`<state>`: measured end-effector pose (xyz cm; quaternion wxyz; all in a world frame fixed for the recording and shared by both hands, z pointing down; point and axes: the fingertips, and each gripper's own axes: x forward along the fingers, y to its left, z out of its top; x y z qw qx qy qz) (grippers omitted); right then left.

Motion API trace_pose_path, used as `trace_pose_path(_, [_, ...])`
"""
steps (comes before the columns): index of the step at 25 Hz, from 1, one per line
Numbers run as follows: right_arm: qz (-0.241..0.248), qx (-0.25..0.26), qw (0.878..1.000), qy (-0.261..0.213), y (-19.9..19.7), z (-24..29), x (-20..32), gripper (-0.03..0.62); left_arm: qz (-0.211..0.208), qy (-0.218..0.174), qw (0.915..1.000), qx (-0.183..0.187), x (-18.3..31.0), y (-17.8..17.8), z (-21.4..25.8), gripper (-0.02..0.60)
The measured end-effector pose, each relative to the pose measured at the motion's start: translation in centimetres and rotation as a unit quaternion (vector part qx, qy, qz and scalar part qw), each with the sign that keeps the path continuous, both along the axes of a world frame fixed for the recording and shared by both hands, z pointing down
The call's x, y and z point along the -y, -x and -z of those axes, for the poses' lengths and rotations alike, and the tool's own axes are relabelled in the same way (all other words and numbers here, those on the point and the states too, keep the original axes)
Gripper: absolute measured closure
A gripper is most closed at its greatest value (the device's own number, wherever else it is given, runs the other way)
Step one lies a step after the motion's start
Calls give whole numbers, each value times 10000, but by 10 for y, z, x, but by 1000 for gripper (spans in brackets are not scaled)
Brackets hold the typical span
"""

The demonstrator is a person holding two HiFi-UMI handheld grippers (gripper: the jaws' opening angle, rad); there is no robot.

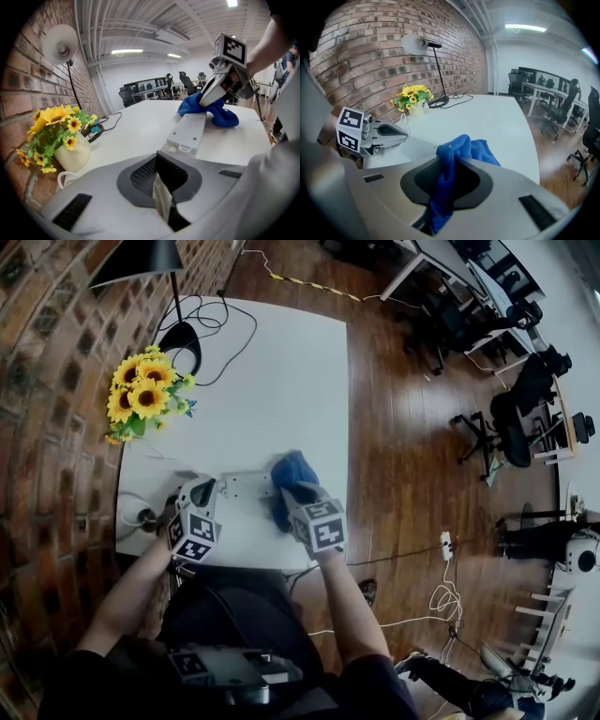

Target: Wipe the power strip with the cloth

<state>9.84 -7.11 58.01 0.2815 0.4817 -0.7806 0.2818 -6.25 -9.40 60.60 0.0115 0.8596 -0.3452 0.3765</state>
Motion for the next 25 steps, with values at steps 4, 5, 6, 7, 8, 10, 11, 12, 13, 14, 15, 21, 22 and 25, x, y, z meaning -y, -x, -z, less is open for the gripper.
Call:
trace_pose_path(4, [-197, -39, 9998, -20, -17, 0, 0, 536, -16, 21, 10000, -16, 0, 0, 1, 561])
trace_pose_path(5, [-240, -46, 9997, -23, -21, 0, 0, 536, -22, 23, 10000, -23, 0, 0, 0, 561])
trace_pose_path(6, [-268, -60, 9996, -30, -23, -1, 0, 536, -31, 17, 10000, -32, 0, 0, 0, 561])
trace_pose_path(7, [-278, -85, 9996, -43, -23, -1, 1, 536, -39, 7, 10000, -41, 0, 0, -1, 561])
trace_pose_path(8, [-283, -116, 9995, -60, -23, -1, 1, 536, -44, -2, 10000, -49, 0, 0, -1, 561])
trace_pose_path(10, [-326, -153, 9993, -99, -24, 0, 1, 536, -29, 11, 10000, -52, 0, 0, 1, 561])
trace_pose_path(11, [-369, -152, 9991, -115, -25, 0, 1, 536, -15, 35, 10000, -41, 0, 0, 2, 561])
trace_pose_path(12, [-417, -147, 9989, -125, -26, 0, 1, 536, -8, 56, 10000, -17, 0, 1, 1, 561])
trace_pose_path(13, [-459, -142, 9988, -131, -28, 0, 1, 536, -12, 65, 10000, 9, -1, 2, 0, 561])
trace_pose_path(14, [-493, -142, 9986, -140, -29, 0, 2, 536, -23, 60, 10000, 12, -1, 1, -1, 561])
trace_pose_path(15, [-528, -142, 9984, -157, -30, 0, 3, 536, -32, 48, 10000, -10, -1, 1, 0, 561])
trace_pose_path(21, [-711, -190, 9970, -227, -37, 1, 13, 536, 43, 95, 9999, -38, -2, 1, 3, 561])
trace_pose_path(22, [-672, -250, 9972, -219, -37, 0, 15, 536, 36, 86, 9999, -41, -1, 2, 2, 561])
trace_pose_path(25, [-591, -371, 9973, -220, -39, 1, 15, 536, 18, 66, 10000, -31, -1, 1, 0, 561])
